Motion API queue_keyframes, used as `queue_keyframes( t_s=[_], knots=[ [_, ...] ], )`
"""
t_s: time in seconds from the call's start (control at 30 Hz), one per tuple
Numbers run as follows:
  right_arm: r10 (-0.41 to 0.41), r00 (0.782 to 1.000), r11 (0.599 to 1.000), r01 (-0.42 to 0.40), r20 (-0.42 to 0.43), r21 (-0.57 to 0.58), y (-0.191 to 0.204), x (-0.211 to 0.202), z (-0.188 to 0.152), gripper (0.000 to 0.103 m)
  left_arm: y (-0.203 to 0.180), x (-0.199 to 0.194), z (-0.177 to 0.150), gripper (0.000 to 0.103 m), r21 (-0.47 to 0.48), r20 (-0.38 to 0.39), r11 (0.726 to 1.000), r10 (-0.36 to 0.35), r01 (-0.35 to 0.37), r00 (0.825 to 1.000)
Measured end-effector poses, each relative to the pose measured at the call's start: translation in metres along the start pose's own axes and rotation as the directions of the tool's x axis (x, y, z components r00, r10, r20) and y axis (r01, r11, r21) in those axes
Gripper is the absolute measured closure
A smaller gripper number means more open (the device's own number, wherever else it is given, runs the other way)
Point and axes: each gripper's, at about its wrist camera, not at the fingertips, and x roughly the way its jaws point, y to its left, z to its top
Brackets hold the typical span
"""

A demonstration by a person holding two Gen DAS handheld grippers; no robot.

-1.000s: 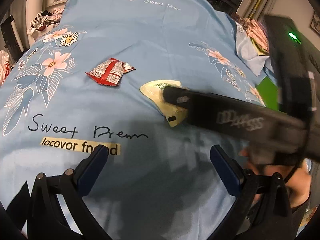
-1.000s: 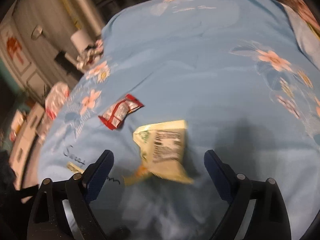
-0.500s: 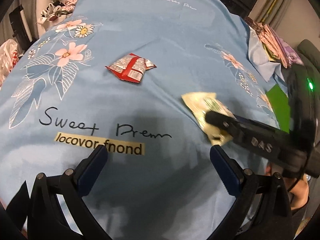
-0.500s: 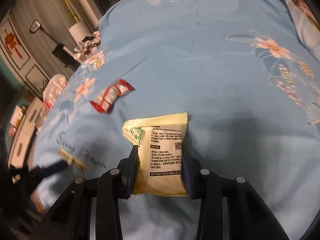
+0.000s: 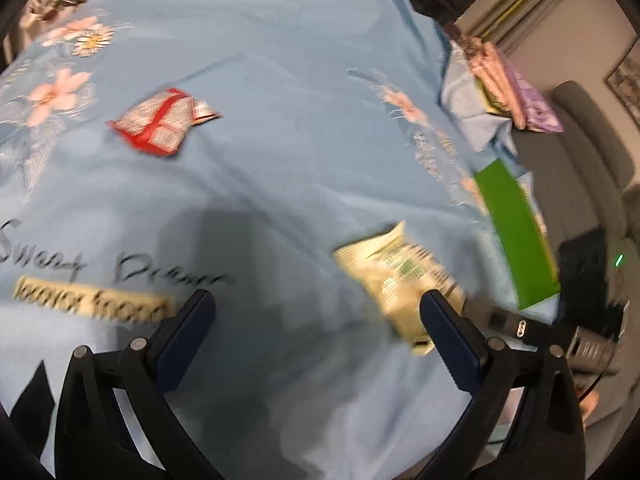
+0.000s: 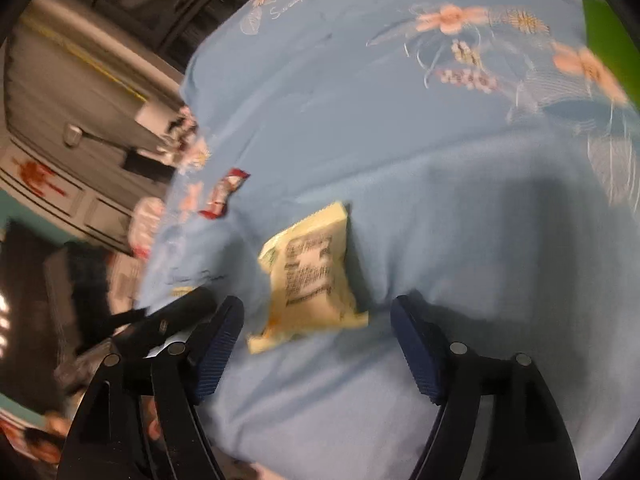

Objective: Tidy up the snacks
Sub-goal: 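Lower the green-white packet onto the sheet and open the right gripper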

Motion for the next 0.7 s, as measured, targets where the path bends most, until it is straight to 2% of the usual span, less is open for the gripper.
queue_keyframes(
  t_s=[0.1, 0.2, 0.27, 0.3, 0.37, 0.47, 0.63, 0.7],
  knots=[
    [0.038, 0.999, 0.999, -0.038, 0.010, -0.009, -0.003, -0.001, -0.009, 0.027, -0.007, 0.011, 0.008, 0.001, 0.042, -0.031, 0.998, -0.054, 0.055, 0.998],
    [0.034, 0.999, 0.999, -0.034, 0.013, -0.034, 0.001, 0.001, -0.010, 0.027, -0.006, 0.024, 0.013, 0.001, -0.046, -0.039, 0.993, -0.106, 0.105, 0.994],
    [0.031, 0.999, 0.999, -0.030, 0.017, -0.034, 0.004, 0.003, -0.010, 0.027, -0.008, 0.031, 0.018, 0.001, -0.103, -0.036, 0.976, -0.198, 0.194, 0.979],
    [0.031, 0.999, 0.999, -0.031, 0.020, -0.036, 0.005, 0.003, -0.011, 0.027, -0.009, 0.037, 0.021, 0.001, -0.139, -0.048, 0.956, -0.267, 0.258, 0.963],
    [0.037, 0.999, 0.999, -0.036, 0.024, -0.033, 0.004, 0.002, -0.012, 0.027, -0.013, 0.049, 0.021, 0.001, -0.180, -0.070, 0.933, -0.330, 0.313, 0.942],
    [0.056, 0.998, 0.998, -0.056, 0.035, -0.010, -0.001, 0.002, -0.012, 0.027, -0.026, 0.051, 0.021, 0.001, -0.153, -0.076, 0.952, -0.279, 0.265, 0.957],
    [0.024, 0.999, 0.999, -0.023, 0.041, -0.026, 0.001, 0.004, -0.012, 0.035, -0.027, 0.054, 0.023, 0.003, -0.183, -0.065, 0.944, -0.289, 0.273, 0.955],
    [0.017, 0.999, 0.999, -0.016, 0.043, -0.030, 0.001, 0.005, -0.012, 0.036, -0.022, 0.052, 0.022, 0.009, -0.178, -0.067, 0.948, -0.280, 0.265, 0.958]
  ],
)
